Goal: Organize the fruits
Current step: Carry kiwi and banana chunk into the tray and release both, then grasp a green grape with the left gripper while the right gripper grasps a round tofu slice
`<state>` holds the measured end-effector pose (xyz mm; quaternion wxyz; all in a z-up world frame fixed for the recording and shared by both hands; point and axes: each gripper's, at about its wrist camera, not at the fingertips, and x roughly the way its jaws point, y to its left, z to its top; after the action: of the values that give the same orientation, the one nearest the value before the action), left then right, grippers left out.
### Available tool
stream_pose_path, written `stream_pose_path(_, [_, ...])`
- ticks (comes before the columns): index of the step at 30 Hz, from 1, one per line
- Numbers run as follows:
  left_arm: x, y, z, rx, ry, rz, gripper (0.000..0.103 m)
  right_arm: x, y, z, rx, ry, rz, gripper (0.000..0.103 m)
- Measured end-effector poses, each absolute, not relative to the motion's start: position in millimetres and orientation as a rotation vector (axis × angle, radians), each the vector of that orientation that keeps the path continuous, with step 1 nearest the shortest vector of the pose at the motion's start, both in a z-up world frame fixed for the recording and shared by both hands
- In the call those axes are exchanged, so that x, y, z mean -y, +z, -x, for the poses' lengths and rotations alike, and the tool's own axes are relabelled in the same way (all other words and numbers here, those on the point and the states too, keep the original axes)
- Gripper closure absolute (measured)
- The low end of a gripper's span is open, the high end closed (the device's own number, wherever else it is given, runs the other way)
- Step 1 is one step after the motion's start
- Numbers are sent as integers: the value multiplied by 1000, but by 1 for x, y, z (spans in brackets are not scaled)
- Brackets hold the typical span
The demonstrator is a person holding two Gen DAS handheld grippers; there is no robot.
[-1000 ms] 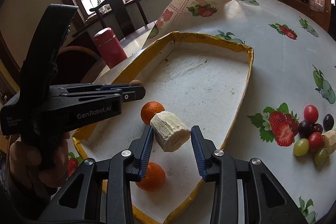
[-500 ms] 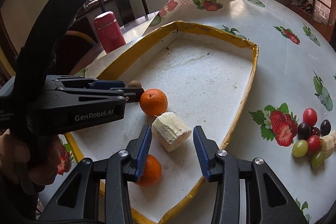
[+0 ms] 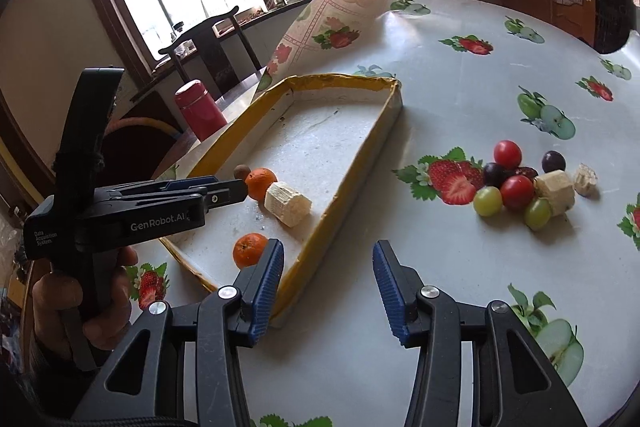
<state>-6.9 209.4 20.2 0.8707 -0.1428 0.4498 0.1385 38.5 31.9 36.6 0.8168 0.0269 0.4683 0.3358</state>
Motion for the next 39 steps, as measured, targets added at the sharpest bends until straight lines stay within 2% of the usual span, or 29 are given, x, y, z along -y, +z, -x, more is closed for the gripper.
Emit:
stream_pose_path(24, [-104, 32, -9, -933, 75, 250, 62, 103, 10, -29, -1033, 467, -178, 54])
stream_pose_path(32, [-65, 12, -52, -951, 11, 175, 62, 133, -1, -91, -1026, 318, -187, 54])
stream_pose_path(39, [-69, -17, -103, -1005, 62, 188, 62, 127, -17, -151, -1024, 239, -130, 54])
